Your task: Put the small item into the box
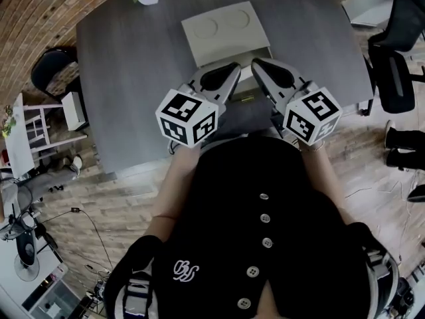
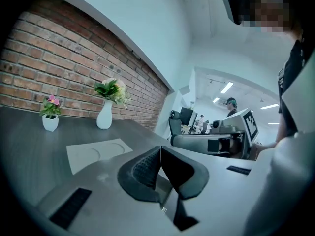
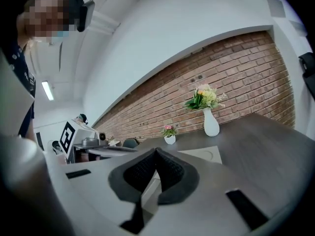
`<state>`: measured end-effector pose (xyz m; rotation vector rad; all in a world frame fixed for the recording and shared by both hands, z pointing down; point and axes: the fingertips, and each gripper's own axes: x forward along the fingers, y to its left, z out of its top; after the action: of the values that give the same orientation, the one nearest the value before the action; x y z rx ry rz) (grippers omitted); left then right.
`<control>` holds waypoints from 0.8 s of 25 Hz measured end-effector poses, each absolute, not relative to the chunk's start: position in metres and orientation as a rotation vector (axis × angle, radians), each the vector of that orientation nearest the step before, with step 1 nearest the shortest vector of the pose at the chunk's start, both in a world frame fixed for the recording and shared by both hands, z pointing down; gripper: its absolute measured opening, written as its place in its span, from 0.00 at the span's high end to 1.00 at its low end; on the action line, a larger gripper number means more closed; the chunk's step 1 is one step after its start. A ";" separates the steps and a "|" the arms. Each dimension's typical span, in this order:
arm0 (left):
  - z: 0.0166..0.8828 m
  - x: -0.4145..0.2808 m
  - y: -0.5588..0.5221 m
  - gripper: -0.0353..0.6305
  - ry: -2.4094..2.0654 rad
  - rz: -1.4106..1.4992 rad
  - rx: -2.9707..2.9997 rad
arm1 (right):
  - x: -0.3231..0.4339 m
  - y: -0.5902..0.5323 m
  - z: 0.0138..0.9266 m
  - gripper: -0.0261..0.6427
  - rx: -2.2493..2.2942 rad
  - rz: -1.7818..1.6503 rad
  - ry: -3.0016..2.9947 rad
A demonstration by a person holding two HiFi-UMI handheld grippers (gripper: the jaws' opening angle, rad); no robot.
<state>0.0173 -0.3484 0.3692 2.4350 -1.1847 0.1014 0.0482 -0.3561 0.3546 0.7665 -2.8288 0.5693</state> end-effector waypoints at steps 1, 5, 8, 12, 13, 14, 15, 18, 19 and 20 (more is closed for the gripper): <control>0.374 0.018 -0.348 0.92 -1.207 0.120 2.421 | 0.048 -0.354 0.357 0.95 0.759 0.563 -2.821; 0.387 0.024 -0.345 0.92 -1.220 0.189 2.400 | 0.048 -0.352 0.363 0.95 0.758 0.581 -2.800; 0.391 0.023 -0.344 0.92 -1.218 0.230 2.404 | 0.046 -0.352 0.366 0.95 0.759 0.572 -2.784; 0.392 0.023 -0.344 0.92 -1.222 0.231 2.401 | 0.048 -0.350 0.368 0.95 0.754 0.578 -2.776; 0.391 0.024 -0.344 0.92 -1.216 0.224 2.404 | 0.048 -0.350 0.368 0.95 0.753 0.584 -2.779; 0.391 0.025 -0.344 0.92 -1.207 0.218 2.407 | 0.049 -0.349 0.368 0.95 0.751 0.588 -2.780; 0.390 0.025 -0.344 0.92 -1.197 0.214 2.408 | 0.048 -0.349 0.369 0.95 0.746 0.588 -2.779; 0.391 0.023 -0.344 0.92 -1.184 0.211 2.405 | 0.043 -0.346 0.370 0.95 0.716 0.578 -2.771; 0.391 0.023 -0.344 0.92 -1.186 0.212 2.404 | 0.042 -0.344 0.371 0.95 0.705 0.575 -2.769; 0.391 0.022 -0.344 0.92 -1.188 0.213 2.404 | 0.041 -0.343 0.371 0.95 0.697 0.574 -2.767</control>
<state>0.0225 -0.3438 0.3912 2.4039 -1.1880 0.2134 0.0414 -0.3430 0.3714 0.6973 -2.7672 0.5741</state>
